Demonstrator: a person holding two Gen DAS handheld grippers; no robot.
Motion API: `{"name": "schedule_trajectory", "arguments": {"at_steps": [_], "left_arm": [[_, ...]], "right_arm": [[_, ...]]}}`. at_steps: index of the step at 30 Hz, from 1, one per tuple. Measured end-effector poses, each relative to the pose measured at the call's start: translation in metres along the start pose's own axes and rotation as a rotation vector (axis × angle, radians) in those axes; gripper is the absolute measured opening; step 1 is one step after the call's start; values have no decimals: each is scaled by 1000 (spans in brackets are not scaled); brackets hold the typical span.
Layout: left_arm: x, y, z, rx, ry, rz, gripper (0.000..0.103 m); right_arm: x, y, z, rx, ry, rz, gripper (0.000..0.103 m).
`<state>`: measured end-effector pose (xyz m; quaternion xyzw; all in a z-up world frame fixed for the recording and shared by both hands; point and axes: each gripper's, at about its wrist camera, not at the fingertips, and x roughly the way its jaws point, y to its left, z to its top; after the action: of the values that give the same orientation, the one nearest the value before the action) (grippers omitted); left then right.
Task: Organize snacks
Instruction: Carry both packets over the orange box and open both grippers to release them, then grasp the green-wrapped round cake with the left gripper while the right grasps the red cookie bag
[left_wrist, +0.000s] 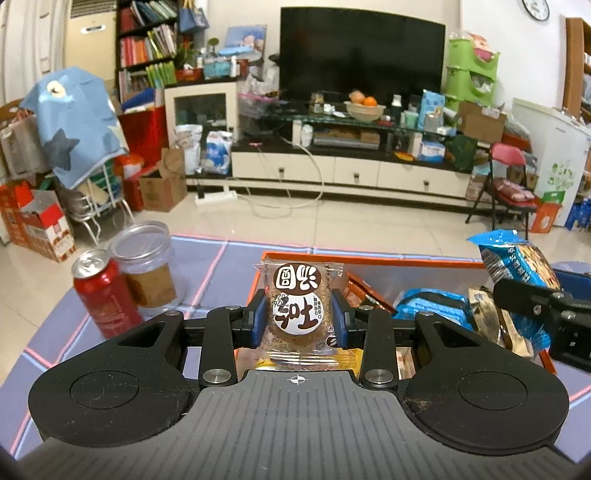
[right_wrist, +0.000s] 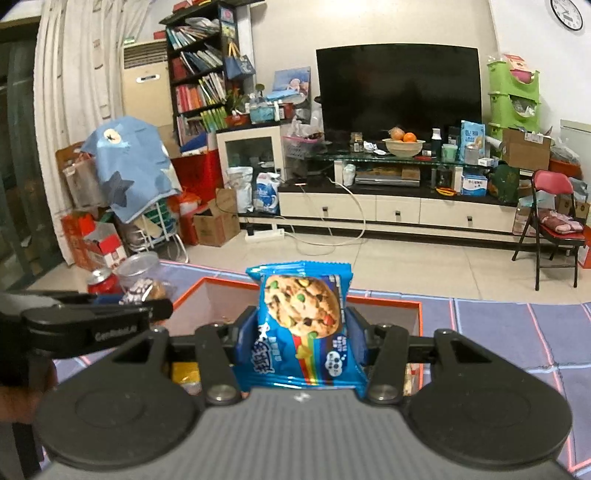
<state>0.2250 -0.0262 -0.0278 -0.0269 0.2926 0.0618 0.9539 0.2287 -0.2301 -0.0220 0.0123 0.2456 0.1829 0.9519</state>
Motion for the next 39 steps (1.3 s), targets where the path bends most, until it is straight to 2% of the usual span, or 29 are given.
{"name": "schedule_trajectory", "arguments": {"at_steps": [10, 11, 12, 13, 18, 21, 23, 26, 29, 32, 34, 37, 39], "left_arm": [[26, -11, 7, -13, 12, 1, 3], [28, -12, 7, -8, 19, -11, 23], [30, -12, 8, -4, 32, -33, 66], [28, -12, 9, -7, 33, -45, 83], [-10, -3, 17, -5, -52, -35, 86], [-43, 0, 12, -12, -85, -96, 87], [-62, -6, 1, -7, -89, -136, 87], [-85, -25, -36, 47, -68, -211, 87], [-92, -49, -83, 110, 47, -305, 87], [-94, -73, -118, 265, 108, -470, 87], [-95, -91, -132, 442, 124, -560, 86], [-104, -117, -148, 653, 101, -645, 85], [-106, -127, -155, 719, 107, -689, 86]], "right_arm": [[21, 5, -3, -14, 65, -39, 52], [24, 6, -2, -18, 73, -43, 54], [24, 5, -2, -16, 62, -47, 59], [21, 5, -2, -13, 50, -53, 67], [-14, -6, 10, -7, -38, -46, 73], [-49, -25, 9, -32, -76, -26, 84], [-69, -43, 1, -109, -81, -7, 92], [-79, -82, -22, -188, 12, 64, 93], [-65, -111, -49, -265, 115, 107, 97], [-39, -121, -66, -326, 207, 173, 99], [-18, -120, -72, -324, 277, 241, 99], [10, -111, -82, -389, 356, 251, 96], [28, -112, -87, -401, 416, 274, 89]]}}
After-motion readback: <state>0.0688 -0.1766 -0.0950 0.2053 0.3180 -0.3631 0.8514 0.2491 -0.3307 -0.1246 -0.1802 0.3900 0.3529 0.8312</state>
